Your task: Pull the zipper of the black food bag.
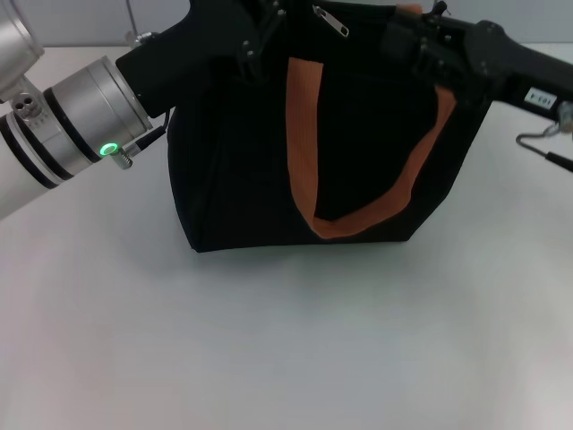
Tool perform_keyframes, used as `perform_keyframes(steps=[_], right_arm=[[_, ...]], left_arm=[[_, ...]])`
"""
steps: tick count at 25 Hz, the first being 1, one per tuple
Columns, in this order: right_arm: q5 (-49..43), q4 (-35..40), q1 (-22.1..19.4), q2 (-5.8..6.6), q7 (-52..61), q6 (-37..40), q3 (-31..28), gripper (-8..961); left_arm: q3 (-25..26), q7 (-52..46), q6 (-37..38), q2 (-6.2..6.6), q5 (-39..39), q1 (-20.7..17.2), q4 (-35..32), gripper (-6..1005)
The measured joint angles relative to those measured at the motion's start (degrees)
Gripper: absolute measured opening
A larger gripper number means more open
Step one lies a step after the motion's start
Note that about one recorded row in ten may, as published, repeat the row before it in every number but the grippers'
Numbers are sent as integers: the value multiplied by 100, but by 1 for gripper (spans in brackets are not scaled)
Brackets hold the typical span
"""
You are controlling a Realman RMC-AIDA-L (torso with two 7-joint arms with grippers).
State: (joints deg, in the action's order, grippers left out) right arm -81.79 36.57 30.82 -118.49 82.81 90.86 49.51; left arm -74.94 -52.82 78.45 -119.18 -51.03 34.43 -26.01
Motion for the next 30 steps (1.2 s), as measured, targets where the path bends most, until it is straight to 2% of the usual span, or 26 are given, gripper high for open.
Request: perform_keyframes(steps=[1,5,10,23,30], right_arm=[[0,0,0,0,0,0,0,290],[-374,83,294,160,1485,-226,-8,289],[-835,77,510,227,2249,-461,1,285],[-935,58,659,193,2304,-656,45,284],[-989,73,834,188,2279,-664,346,290]], left_arm=[[0,0,0,0,0,0,0,64],[-35,0,26,0,1,22,-4,64],[-90,0,32,0,2,43,-12,65],[-93,0,37,0,1,63,-27,67],[-100,0,35,0,-3,78,-29,68]])
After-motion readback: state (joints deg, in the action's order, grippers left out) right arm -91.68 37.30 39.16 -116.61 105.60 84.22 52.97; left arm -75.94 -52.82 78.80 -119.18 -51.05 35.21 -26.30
